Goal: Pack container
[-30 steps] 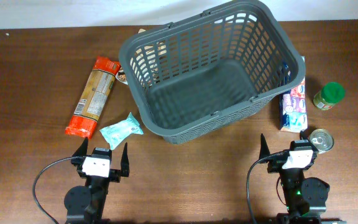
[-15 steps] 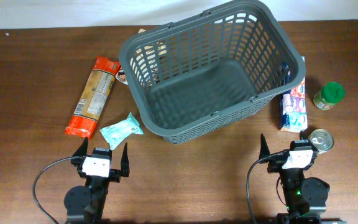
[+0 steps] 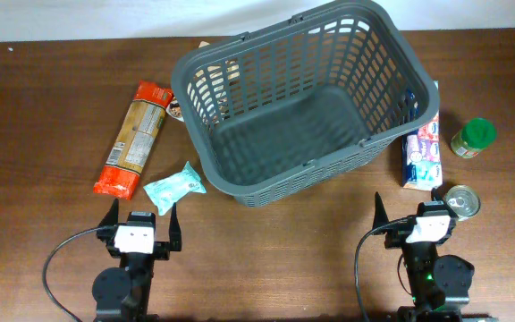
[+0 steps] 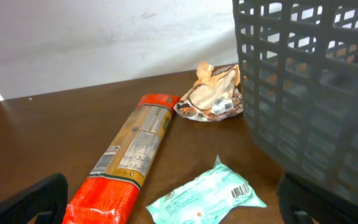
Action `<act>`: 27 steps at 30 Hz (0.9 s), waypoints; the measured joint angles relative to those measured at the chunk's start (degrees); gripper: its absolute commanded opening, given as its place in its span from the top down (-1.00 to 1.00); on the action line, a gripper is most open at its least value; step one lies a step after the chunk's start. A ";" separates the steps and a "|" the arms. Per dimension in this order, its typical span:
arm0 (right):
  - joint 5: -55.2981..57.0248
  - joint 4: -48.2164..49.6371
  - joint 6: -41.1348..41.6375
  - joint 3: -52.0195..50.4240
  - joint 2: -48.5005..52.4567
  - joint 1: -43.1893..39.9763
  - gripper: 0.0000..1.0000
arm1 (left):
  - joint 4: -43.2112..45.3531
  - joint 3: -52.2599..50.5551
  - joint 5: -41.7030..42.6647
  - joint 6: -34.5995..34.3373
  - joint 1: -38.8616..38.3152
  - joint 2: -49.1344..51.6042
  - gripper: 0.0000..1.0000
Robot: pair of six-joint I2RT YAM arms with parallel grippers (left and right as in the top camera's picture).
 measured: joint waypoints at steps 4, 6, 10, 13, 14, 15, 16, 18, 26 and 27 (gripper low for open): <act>0.00 0.00 -0.02 0.00 0.00 0.00 -0.98 | 1.81 0.00 -0.39 0.00 0.00 -0.04 -0.99; 0.00 0.00 1.01 0.00 0.00 0.00 -0.98 | 2.05 0.00 -0.42 0.00 0.00 -0.04 -0.99; 0.02 0.00 12.41 0.00 0.00 0.00 -0.98 | 2.49 0.00 3.02 -1.29 0.00 -0.04 -0.99; -0.02 0.02 21.14 0.00 0.00 0.00 -0.98 | 3.06 0.00 8.83 -6.67 0.00 0.37 -0.99; 0.00 0.04 22.51 0.00 0.00 0.00 -0.98 | 3.52 0.00 10.25 -8.50 0.00 0.83 -0.98; -0.07 0.09 24.33 0.00 0.00 -0.02 -0.98 | 3.72 0.02 11.45 -10.14 0.00 1.36 -0.99; -0.31 0.11 25.73 0.00 0.00 0.00 -0.98 | 3.67 0.02 13.03 -12.35 0.00 2.23 -0.98; -1.40 0.13 27.36 0.00 0.00 -0.02 -0.98 | 3.50 0.39 14.75 -14.29 0.00 4.33 -0.99; -4.66 -9.46 30.12 4.20 0.04 0.00 -0.98 | 1.55 12.74 20.20 -17.79 0.00 20.44 -0.99; -4.87 -11.45 30.23 5.51 0.24 0.00 -0.98 | 0.44 16.63 21.14 -18.03 0.00 24.55 -0.99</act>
